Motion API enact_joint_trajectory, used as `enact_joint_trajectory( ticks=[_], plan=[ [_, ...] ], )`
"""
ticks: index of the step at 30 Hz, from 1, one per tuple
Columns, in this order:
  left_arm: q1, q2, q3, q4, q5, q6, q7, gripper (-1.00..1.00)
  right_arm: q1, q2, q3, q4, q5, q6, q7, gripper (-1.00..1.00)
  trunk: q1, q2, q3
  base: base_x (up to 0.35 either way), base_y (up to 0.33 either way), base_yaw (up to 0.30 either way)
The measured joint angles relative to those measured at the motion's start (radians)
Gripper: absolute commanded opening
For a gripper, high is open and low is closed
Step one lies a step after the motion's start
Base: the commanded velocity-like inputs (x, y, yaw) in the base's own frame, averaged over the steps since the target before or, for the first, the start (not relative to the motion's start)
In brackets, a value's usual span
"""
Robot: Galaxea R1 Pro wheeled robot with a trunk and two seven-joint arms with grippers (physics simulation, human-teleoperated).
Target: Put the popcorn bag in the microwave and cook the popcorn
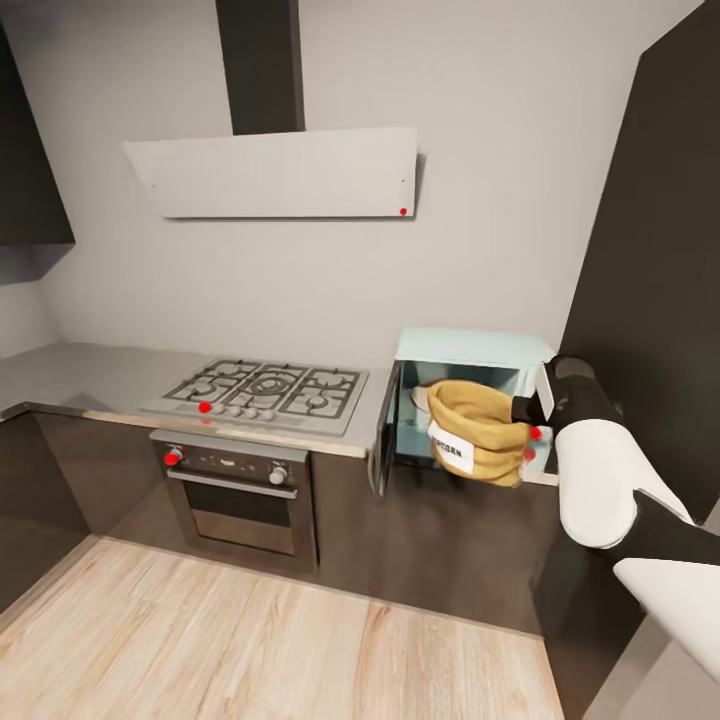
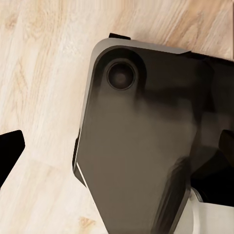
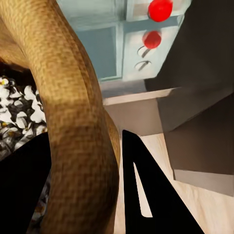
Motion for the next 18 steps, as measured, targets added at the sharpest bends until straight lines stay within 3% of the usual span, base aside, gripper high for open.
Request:
enact_joint_trajectory(
  ticks=[10,12,18],
  plan=[
    [0.000,0.000,0.000,0.000,0.000,-0.001,0.000,1.00,0.000,-0.001,0.004,-0.002,0.005,0.000,-0.001,-1.00,0.000,0.000,0.000,0.309,0.000,0.000],
    [0.000,0.000,0.000,0.000,0.000,-0.001,0.000,1.00,0.000,-0.024,0.004,-0.002,0.007,0.000,0.000,-1.00,0.000,0.000,0.000,0.246,0.000,0.000],
    [0.000,0.000,0.000,0.000,0.000,-0.001,0.000,1.00,0.001,-0.035,-0.002,0.005,0.021,0.000,0.003,-1.00,0.000,0.000,0.000,0.244,0.000,0.000]
  ],
)
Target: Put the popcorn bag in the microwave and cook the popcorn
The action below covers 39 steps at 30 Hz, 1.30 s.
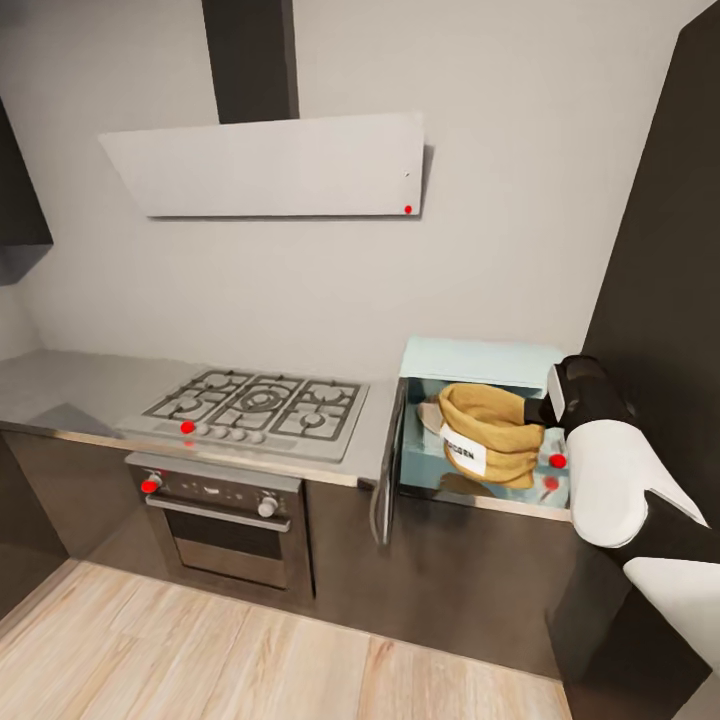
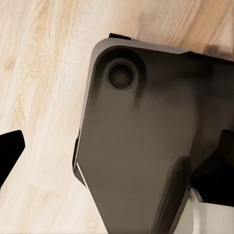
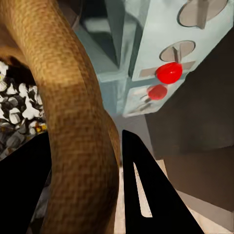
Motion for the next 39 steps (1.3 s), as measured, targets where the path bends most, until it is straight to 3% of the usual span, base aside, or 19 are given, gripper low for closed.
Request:
enact_joint_trajectory(
  ticks=[22,27,39],
  plan=[
    [0.000,0.000,0.000,0.000,0.000,0.000,0.000,1.00,0.001,0.010,0.000,0.008,0.008,0.000,-0.004,-1.00,0.000,0.000,0.000,0.127,0.000,0.000],
    [0.000,0.000,0.001,0.000,0.000,0.000,0.000,1.00,-0.001,0.011,0.000,0.025,-0.024,0.000,-0.005,-1.00,0.000,0.000,0.000,0.158,0.000,0.000],
    [0.000,0.000,0.000,0.000,0.000,0.000,0.000,1.00,-0.001,0.009,-0.001,0.040,-0.022,0.000,-0.005,-1.00,0.000,0.000,0.000,0.111,0.000,0.000]
  ],
)
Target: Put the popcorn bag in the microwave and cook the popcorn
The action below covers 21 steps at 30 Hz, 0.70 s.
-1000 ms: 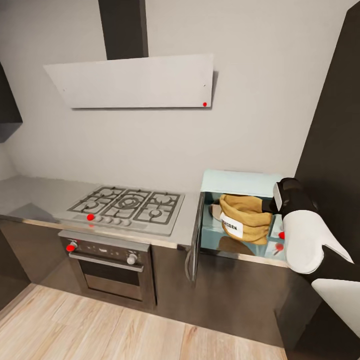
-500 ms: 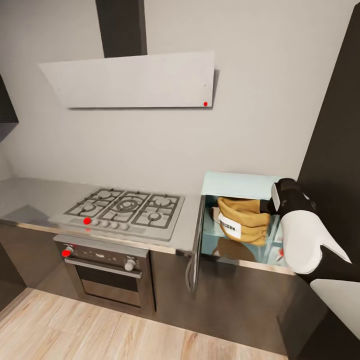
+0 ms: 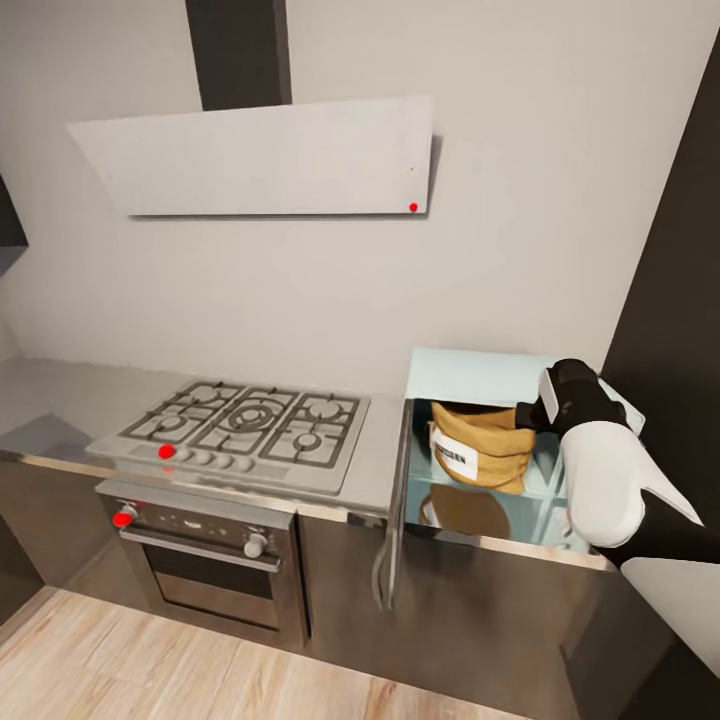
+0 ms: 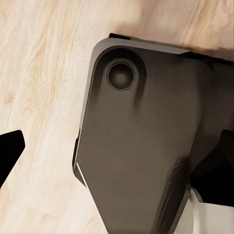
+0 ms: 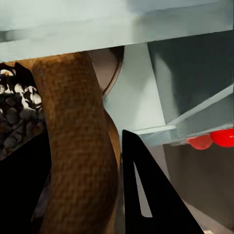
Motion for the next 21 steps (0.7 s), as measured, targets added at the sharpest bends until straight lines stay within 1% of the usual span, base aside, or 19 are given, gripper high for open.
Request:
enact_joint_trajectory(
  ticks=[2,7,9,12,18,21],
  plan=[
    [0.000,0.000,0.000,0.000,0.000,0.000,0.000,1.00,0.000,0.000,0.000,0.000,0.001,0.000,0.000,-1.00,0.000,0.000,0.000,0.096,0.000,0.000],
    [0.000,0.000,0.000,0.000,0.000,0.000,0.000,1.00,0.009,-0.005,0.000,-0.003,-0.017,-0.001,-0.001,-1.00,0.000,0.000,0.000,0.024,0.000,0.000],
    [0.000,0.000,0.001,0.000,0.000,-0.001,-0.004,1.00,0.009,0.003,0.001,-0.010,-0.004,0.000,-0.002,-1.00,0.000,0.000,0.001,0.000,0.000,0.000],
    [0.000,0.000,0.001,0.000,0.000,-0.001,-0.003,1.00,0.009,0.004,0.001,-0.010,-0.002,0.000,-0.002,-1.00,0.000,0.000,0.001,0.000,0.000,0.000],
    [0.000,0.000,0.001,0.000,0.000,-0.001,-0.001,1.00,0.009,-0.001,0.000,-0.006,-0.008,0.000,0.000,-1.00,0.000,0.000,0.001,0.003,0.000,0.000],
    [0.000,0.001,0.001,0.000,0.000,-0.001,-0.001,1.00,0.008,-0.001,0.000,-0.002,-0.013,0.000,0.000,-1.00,0.000,0.000,0.001,0.135,0.000,0.000]
  ],
)
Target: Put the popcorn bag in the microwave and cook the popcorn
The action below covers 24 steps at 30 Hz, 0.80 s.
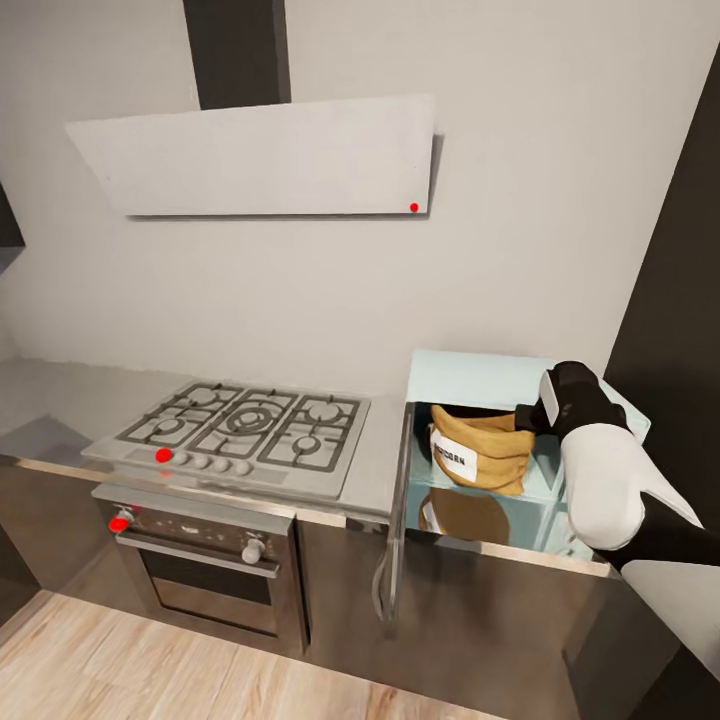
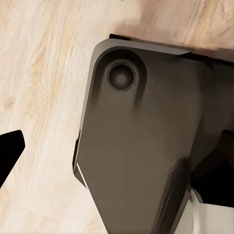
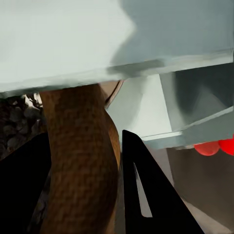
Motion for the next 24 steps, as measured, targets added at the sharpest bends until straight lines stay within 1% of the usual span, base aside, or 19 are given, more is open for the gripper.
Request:
enact_joint_trajectory(
  ticks=[14,15,16,24],
  plan=[
    [0.000,0.000,0.000,0.000,0.000,-0.002,0.001,1.00,0.000,-0.006,-0.002,0.008,-0.017,-0.001,0.000,-1.00,0.000,0.000,0.000,0.019,0.000,0.000],
    [0.000,0.000,0.000,0.000,0.000,-0.002,0.000,1.00,0.000,-0.006,-0.002,0.008,-0.017,-0.001,0.000,1.00,0.000,0.000,0.000,0.000,0.000,0.000],
    [0.000,0.000,0.000,0.000,0.000,-0.002,0.000,1.00,0.001,-0.006,-0.001,0.057,0.003,0.000,0.001,1.00,0.000,0.001,0.000,0.000,0.000,0.000],
    [0.000,-0.001,0.000,0.000,0.000,-0.002,0.000,1.00,0.001,-0.006,0.000,0.057,0.012,0.000,0.002,1.00,0.000,0.001,0.000,0.000,0.000,0.000]
  ],
)
